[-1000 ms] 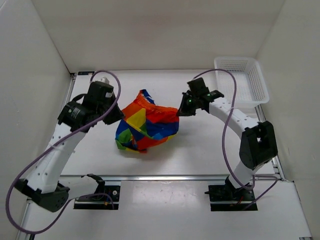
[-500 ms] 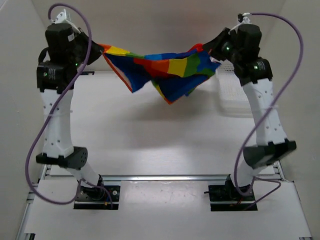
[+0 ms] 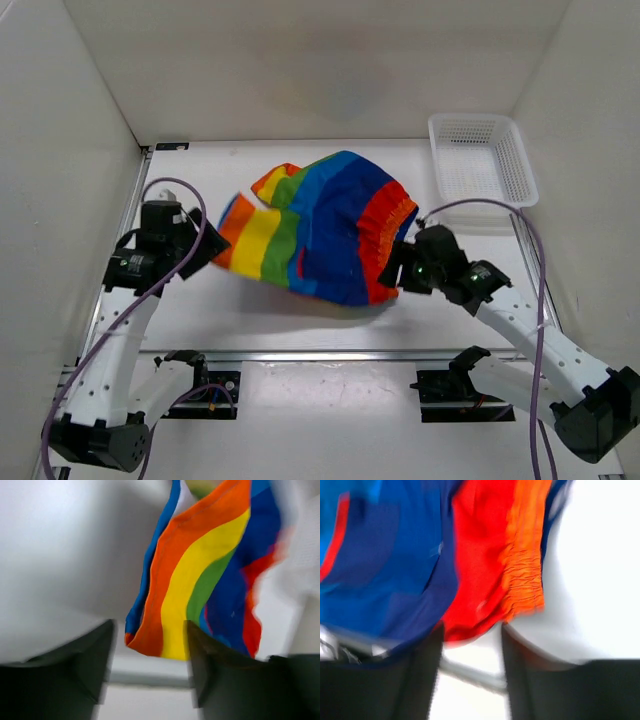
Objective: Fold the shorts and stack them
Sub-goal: Flatten the shorts out
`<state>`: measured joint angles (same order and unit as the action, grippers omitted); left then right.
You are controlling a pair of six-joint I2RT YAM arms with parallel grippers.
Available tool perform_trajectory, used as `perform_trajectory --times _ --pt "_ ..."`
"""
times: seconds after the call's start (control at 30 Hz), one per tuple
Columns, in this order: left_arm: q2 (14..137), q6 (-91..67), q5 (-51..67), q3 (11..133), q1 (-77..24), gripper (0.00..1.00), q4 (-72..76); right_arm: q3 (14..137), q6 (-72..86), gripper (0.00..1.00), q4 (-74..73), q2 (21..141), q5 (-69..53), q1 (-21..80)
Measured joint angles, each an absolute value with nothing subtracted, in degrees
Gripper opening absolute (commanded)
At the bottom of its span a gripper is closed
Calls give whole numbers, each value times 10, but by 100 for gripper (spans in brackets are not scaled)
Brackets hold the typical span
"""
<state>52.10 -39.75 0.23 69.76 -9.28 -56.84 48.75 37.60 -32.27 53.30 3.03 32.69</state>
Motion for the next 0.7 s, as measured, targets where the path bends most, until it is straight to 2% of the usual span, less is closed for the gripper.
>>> perform_trajectory --times 0.03,0.13,0.3,0.4,0.47,0.67,0.7 --pt "519 -411 3 652 -90 86 -587 458 383 81 -343 532 27 345" --pt "545 -432 0 608 -84 86 -629 437 404 83 -394 530 33 373" --pt "530 -453 -29 642 -83 81 -644 460 444 90 -434 515 51 342" --pt "511 -466 -36 628 -83 85 -640 444 479 90 -415 516 14 292" --pt "509 -477 -34 590 -82 92 -634 397 506 89 -375 517 -27 265" --pt "571 -508 14 421 -77 92 -583 272 562 81 -303 579 -114 213" --pt "581 -513 23 399 -74 86 -574 268 567 79 -293 586 -122 208"
